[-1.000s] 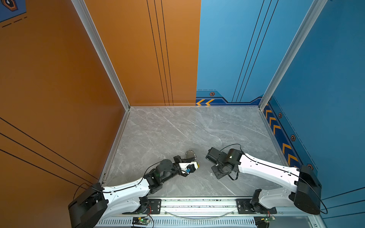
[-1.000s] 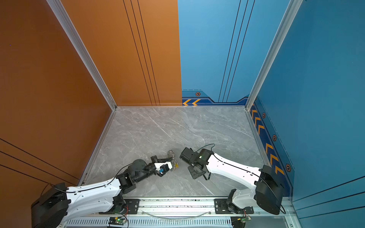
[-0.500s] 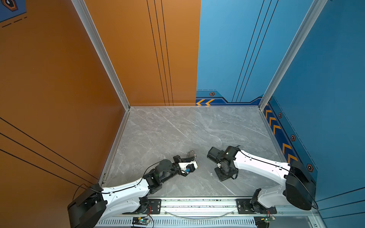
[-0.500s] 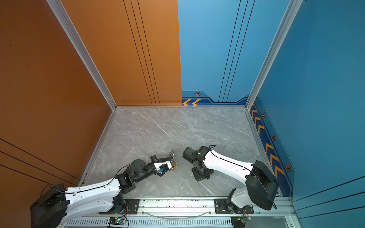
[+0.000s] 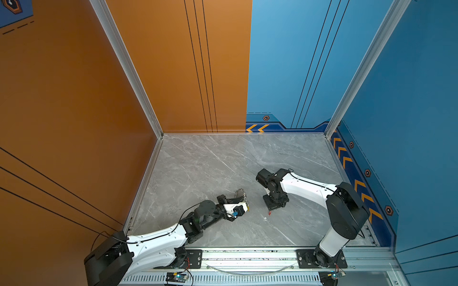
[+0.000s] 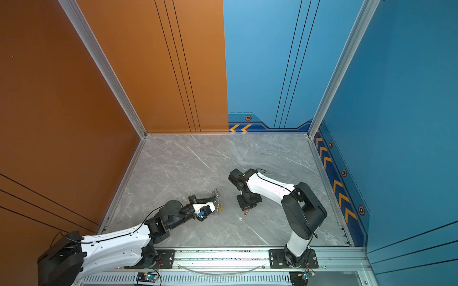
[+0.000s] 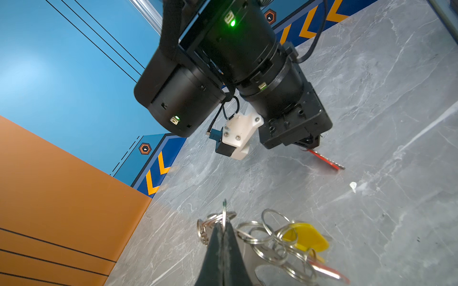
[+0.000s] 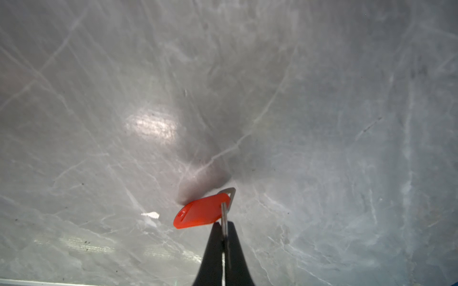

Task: Put the keys on the keyring

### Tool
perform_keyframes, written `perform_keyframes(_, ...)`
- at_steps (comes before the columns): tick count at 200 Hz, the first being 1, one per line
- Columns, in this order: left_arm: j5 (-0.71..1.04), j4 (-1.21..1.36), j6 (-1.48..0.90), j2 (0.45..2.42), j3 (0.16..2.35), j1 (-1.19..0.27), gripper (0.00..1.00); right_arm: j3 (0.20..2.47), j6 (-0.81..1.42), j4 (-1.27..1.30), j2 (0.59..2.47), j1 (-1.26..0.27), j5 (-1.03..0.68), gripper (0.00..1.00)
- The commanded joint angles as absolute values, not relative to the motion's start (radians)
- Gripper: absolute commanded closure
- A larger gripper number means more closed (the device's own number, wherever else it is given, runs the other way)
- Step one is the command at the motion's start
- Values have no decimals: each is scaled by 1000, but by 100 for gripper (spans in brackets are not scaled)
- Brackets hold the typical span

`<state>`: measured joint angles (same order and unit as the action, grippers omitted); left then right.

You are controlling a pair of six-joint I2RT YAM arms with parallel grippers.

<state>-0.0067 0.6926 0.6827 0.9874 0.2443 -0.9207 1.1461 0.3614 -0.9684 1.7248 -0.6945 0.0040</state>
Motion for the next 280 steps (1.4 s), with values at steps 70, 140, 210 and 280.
perform_keyframes(70,-35,736,660,964,232,-915,100,1312,246,-954,1929,-634,22,100)
perform_keyframes(140,-32,736,654,973,235,-915,100,1337,215,-950,1892,-640,80,74)
perform_keyframes(210,-37,736,654,979,236,-915,100,1190,296,-803,1707,-648,84,72)
perform_keyframes(280,-36,738,654,989,238,-915,100,861,418,-474,1445,-670,112,79)
